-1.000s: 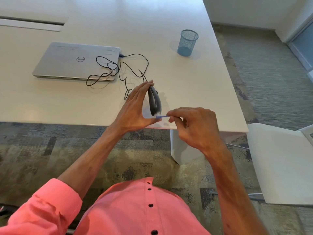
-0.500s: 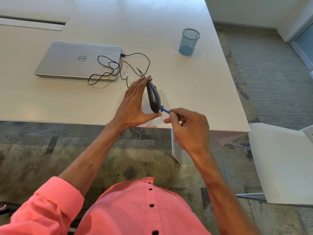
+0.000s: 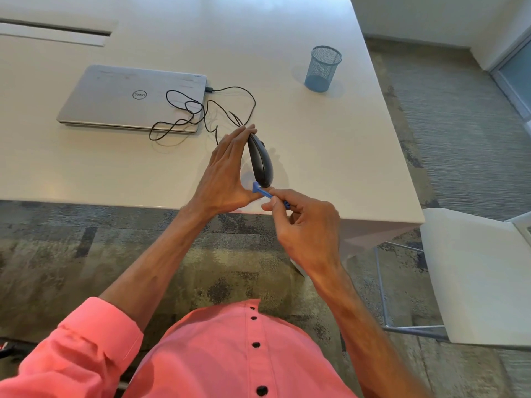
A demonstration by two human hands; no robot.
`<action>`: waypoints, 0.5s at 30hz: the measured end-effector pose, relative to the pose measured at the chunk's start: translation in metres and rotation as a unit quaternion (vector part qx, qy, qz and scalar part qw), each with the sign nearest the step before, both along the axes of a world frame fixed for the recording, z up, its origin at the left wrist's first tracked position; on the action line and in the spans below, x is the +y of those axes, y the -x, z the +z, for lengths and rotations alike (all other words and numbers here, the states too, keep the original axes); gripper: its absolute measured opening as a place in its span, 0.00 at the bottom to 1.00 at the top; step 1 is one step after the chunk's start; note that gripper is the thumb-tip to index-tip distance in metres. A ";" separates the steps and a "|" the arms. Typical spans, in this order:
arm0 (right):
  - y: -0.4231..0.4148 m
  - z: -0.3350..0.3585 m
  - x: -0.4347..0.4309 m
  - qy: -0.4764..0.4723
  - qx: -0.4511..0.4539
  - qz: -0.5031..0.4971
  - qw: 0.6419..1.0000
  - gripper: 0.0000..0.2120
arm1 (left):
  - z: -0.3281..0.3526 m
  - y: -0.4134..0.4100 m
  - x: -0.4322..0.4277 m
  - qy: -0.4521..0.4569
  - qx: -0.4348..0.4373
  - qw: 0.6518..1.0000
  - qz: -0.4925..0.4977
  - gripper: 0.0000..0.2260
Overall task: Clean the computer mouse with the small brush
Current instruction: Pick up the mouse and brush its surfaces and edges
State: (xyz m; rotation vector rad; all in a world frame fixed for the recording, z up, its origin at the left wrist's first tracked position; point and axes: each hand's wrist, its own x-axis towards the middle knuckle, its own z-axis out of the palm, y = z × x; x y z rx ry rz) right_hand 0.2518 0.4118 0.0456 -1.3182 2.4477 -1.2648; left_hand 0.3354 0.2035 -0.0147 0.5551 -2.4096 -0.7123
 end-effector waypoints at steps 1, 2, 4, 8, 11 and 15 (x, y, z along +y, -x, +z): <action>0.004 0.000 0.002 0.015 -0.001 -0.022 1.000 0.10 | -0.001 0.000 -0.001 0.001 0.000 1.000 0.005 0.54; 0.009 -0.001 0.003 0.025 -0.001 -0.051 0.998 0.10 | -0.002 0.000 -0.001 0.003 0.000 1.000 0.008 0.55; 0.017 -0.005 0.004 0.023 0.005 -0.104 0.994 0.12 | -0.004 0.000 -0.003 0.006 -0.002 1.000 0.011 0.57; 0.012 -0.011 -0.001 0.003 0.007 -0.101 0.995 0.12 | -0.005 0.001 -0.001 0.012 -0.002 1.000 0.013 0.57; 0.001 -0.011 -0.003 0.005 0.006 -0.075 0.997 0.10 | -0.004 0.003 0.001 0.010 -0.004 1.000 0.010 0.54; -0.003 -0.010 -0.006 0.000 0.006 -0.049 0.999 0.13 | -0.006 0.002 -0.002 0.006 -0.005 1.000 0.004 0.53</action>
